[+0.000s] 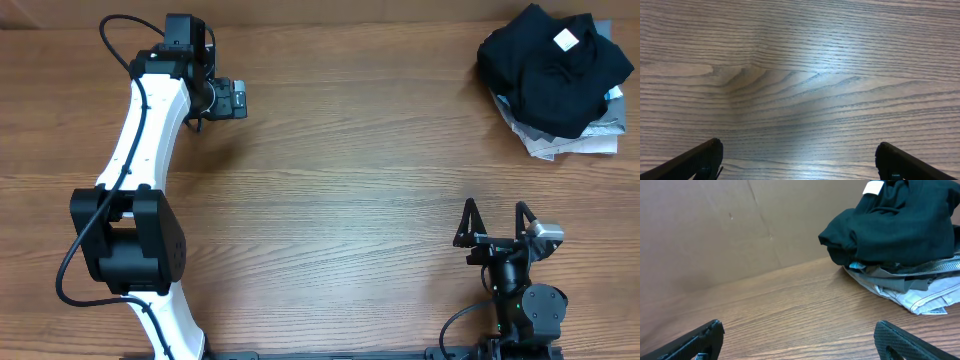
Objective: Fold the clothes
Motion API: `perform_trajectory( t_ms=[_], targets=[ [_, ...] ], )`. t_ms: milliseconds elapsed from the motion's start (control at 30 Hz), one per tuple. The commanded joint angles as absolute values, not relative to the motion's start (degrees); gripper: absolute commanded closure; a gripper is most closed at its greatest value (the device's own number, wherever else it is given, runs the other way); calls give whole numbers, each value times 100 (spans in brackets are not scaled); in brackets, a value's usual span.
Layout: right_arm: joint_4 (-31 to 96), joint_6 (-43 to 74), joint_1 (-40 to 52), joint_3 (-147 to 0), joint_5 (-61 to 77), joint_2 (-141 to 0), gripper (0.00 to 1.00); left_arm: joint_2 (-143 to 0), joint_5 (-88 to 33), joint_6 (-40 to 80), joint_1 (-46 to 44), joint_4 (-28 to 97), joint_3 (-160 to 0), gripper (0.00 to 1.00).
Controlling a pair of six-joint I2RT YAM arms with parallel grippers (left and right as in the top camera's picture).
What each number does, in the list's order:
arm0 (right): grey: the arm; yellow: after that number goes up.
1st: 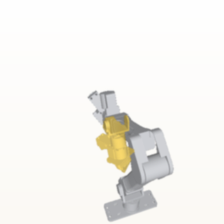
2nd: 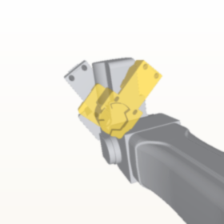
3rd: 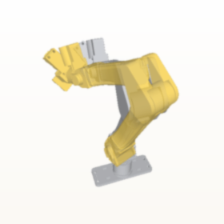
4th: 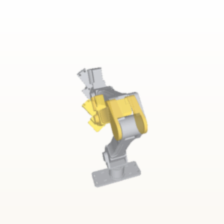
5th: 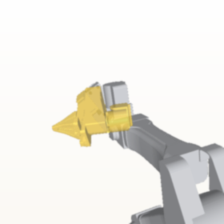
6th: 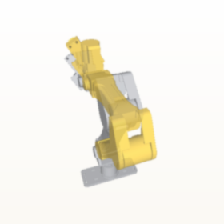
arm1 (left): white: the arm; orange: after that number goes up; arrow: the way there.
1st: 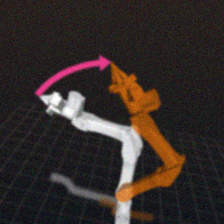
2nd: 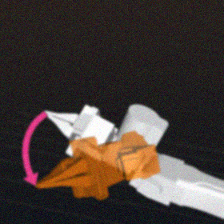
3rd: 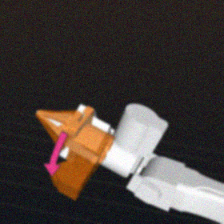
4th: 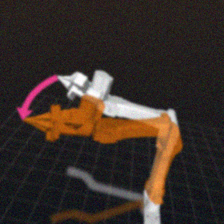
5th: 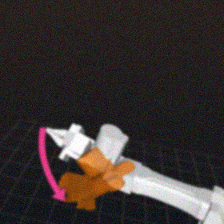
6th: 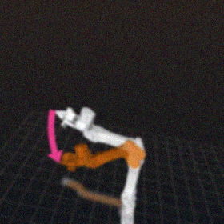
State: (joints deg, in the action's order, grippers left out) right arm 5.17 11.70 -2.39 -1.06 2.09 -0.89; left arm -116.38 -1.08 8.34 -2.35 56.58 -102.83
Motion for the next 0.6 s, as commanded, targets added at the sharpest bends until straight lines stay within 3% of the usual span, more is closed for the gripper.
perform_trajectory(
  t_ms=[0,333,567],
  targets=[
    [480,1116,-263,-47,152,-16,0,-11688,-130,727,-226,5651,-10416,0],
    [480,1116,-263,-47,152,-16,0,-11688,191,727,-215,5675,-10414,0],
    [480,1116,-263,-47,154,-16,0,-10772,574,624,-327,5983,-10412,0]
  ],
)
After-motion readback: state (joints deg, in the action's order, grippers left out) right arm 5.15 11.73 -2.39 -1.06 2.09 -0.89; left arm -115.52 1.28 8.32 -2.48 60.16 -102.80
